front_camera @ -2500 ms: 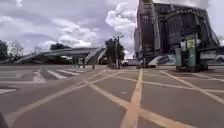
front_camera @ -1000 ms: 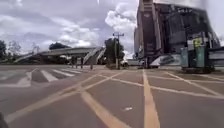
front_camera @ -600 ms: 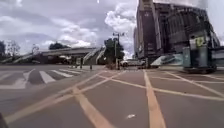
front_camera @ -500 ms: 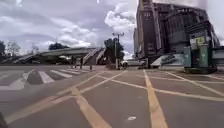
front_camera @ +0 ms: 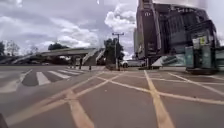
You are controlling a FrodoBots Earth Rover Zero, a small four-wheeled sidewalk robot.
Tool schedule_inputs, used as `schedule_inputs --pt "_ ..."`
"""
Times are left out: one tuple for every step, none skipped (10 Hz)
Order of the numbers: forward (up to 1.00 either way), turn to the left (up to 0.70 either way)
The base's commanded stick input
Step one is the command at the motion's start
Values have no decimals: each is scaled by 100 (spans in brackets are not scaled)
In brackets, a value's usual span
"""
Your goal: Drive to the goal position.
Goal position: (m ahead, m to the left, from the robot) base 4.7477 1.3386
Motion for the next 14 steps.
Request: schedule_inputs --pt "45 0" --pt "45 0" --pt "45 0" --pt "45 0" --pt "45 0" --pt "45 0" --pt "45 0" --pt "45 0" --pt "45 0" --pt "45 0" --pt "45 0" --pt "45 0" --pt "45 0" --pt "45 0"
